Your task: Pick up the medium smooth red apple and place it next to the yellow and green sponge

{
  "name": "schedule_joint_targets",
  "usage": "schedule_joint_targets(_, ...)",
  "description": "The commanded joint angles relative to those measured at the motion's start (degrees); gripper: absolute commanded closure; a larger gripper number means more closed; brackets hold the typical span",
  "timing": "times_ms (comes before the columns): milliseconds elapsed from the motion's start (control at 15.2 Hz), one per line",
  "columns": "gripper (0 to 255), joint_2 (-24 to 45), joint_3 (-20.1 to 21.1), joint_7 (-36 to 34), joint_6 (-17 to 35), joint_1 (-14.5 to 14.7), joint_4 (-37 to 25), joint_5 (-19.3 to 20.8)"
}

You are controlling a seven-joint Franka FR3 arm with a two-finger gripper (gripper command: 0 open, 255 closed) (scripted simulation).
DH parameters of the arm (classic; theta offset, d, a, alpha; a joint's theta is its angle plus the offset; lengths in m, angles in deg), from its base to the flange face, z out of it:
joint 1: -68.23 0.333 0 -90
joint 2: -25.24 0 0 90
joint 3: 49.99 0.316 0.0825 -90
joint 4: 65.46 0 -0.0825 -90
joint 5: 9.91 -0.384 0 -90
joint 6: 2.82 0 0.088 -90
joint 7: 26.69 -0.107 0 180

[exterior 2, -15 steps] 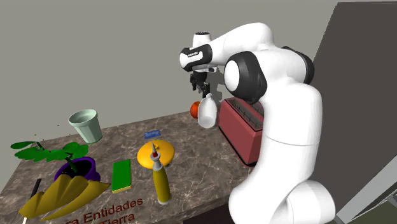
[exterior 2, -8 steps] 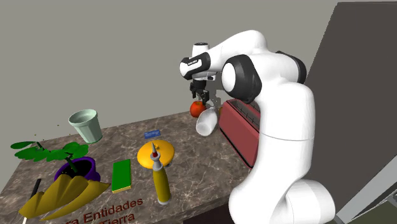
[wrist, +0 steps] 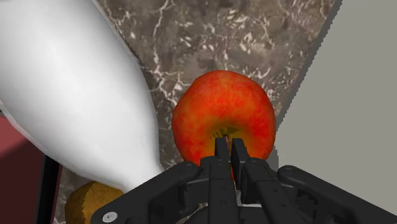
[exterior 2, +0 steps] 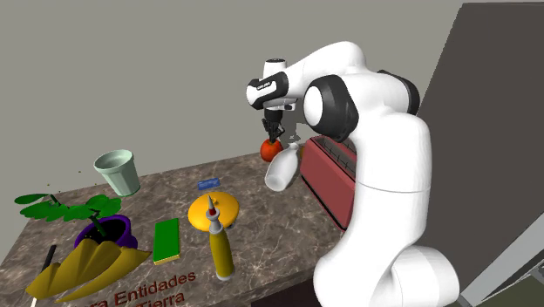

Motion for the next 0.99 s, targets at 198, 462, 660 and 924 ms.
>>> schedule_joint_targets(198, 255, 0.01, 0.0, 0.01, -0.02, -0.01, 0.02, 0.0)
schedule_joint_targets(462, 255, -0.73, 0.11, 0.16, -2.01, -0.04, -1.26, -0.24)
schedule_joint_targets(660, 255, -1.34, 0.2, 0.29, -4.06, -0.05, -2.72, -0.44)
schedule_joint_targets(924, 255, -2.01, 0.3, 0.45, -6.85, -0.05, -4.85, -0.67)
